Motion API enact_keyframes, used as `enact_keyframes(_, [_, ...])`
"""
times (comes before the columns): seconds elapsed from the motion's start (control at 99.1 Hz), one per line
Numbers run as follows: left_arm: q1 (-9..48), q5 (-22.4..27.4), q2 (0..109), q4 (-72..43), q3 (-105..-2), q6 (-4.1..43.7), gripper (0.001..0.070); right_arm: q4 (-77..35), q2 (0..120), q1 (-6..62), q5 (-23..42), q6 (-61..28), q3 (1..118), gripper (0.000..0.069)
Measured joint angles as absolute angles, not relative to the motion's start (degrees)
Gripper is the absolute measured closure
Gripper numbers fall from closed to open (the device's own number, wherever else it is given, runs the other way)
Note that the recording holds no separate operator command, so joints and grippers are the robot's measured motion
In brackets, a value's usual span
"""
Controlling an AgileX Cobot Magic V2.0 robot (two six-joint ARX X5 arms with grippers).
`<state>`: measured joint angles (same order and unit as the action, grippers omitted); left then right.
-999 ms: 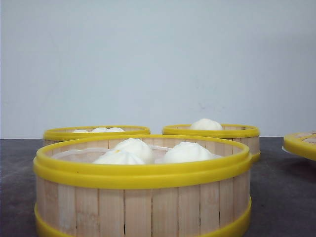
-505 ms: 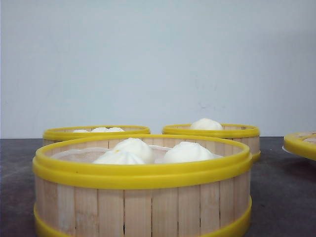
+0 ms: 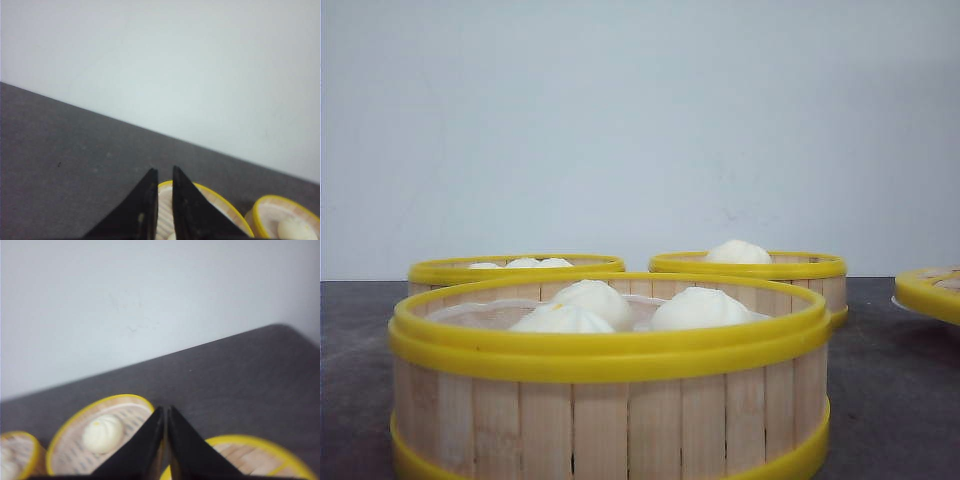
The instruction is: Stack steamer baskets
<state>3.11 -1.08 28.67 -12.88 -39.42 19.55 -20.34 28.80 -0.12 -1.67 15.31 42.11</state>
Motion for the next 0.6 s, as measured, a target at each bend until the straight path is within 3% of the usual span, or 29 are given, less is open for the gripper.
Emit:
enact_keyframes(0.071, [3.11, -1.02, 32.77, -16.51, -45.01, 18.28, 0.0671, -24.08, 33.78, -0.03, -1.69, 10.79, 48.47, 0.0681])
enact_keyframes(0.131, [3.11, -0.14, 35.73, -19.07, -48.95, 17.26, 0.0598, -25.08, 37.04, 0.64, -1.63, 8.36, 52.29, 0.0645])
enact_keyframes(0.182, [3.11, 0.91, 37.78, -20.64, -51.55, 16.45, 0.0491, -25.04, 38.81, 1.80, -1.67, 7.25, 54.06, 0.0550])
enact_keyframes(0.252, [3.11, 2.96, 40.18, -21.98, -53.91, 15.11, 0.0350, -25.19, 40.03, 3.42, -1.72, 6.42, 54.72, 0.0363])
enact_keyframes(0.313, [3.11, 5.26, 41.85, -22.00, -54.65, 14.31, 0.0284, -25.65, 40.66, 4.64, -1.76, 6.15, 54.72, 0.0268])
enact_keyframes(0.414, [3.51, 7.51, 44.56, -22.06, -54.70, 13.89, 0.0253, -25.74, 41.60, 6.17, -1.80, 5.80, 54.72, 0.0233])
enact_keyframes(0.595, [4.64, 7.53, 51.29, -22.50, -54.70, 13.50, 0.0271, -25.47, 42.09, 7.64, -2.09, 5.80, 54.72, 0.0228])
